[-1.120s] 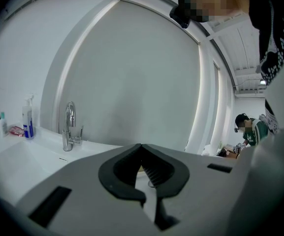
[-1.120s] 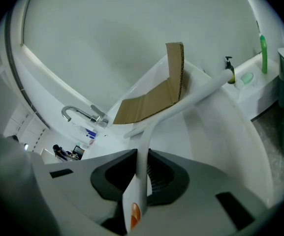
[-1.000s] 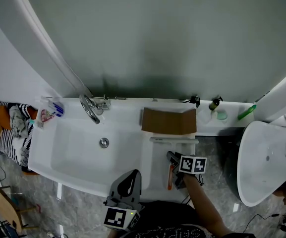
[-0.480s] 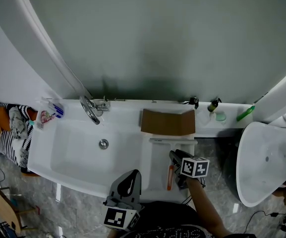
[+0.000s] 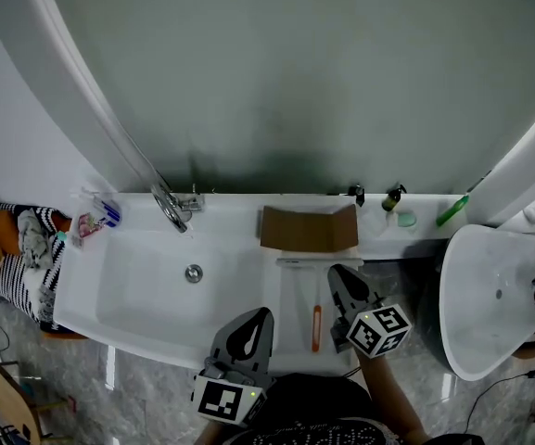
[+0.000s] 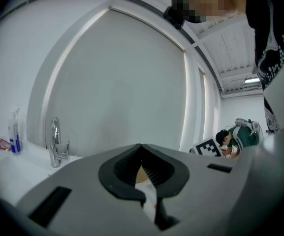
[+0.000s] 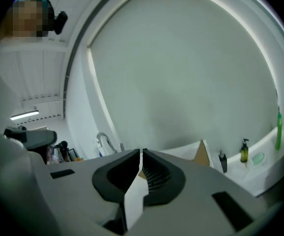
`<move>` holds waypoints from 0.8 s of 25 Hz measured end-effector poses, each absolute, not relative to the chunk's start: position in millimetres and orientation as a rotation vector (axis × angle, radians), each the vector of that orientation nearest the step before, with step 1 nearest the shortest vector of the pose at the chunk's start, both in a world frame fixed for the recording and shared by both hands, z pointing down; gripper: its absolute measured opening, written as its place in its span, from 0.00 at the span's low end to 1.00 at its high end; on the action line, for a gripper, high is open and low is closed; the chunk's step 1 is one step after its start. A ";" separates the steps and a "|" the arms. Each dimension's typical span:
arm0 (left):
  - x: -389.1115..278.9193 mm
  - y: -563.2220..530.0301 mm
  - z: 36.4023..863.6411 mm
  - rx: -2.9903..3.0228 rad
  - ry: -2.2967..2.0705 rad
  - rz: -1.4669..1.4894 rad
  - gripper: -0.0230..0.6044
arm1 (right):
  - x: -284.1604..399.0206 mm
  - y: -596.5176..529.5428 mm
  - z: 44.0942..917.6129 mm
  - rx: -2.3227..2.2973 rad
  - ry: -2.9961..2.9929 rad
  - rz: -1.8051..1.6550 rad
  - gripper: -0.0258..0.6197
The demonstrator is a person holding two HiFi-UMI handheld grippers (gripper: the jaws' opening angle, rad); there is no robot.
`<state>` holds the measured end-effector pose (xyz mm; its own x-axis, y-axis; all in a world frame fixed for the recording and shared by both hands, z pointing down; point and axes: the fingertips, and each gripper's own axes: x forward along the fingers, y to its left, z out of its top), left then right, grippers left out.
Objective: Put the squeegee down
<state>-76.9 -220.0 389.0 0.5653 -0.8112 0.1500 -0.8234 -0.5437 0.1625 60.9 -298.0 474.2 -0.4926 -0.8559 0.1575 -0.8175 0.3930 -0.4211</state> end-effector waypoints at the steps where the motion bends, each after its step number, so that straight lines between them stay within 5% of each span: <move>1: -74.2 -219.4 382.6 2.602 -1.363 0.053 0.04 | 59.1 -292.7 460.7 -1.513 2.556 -0.644 0.09; 12: -69.6 -195.6 371.5 2.597 -1.302 -0.036 0.04 | 34.3 -203.7 333.9 -1.428 2.705 -0.096 0.08; 20: -70.8 -182.4 368.3 2.590 -1.287 -0.089 0.04 | 23.0 -158.5 363.6 -1.493 2.749 -0.263 0.08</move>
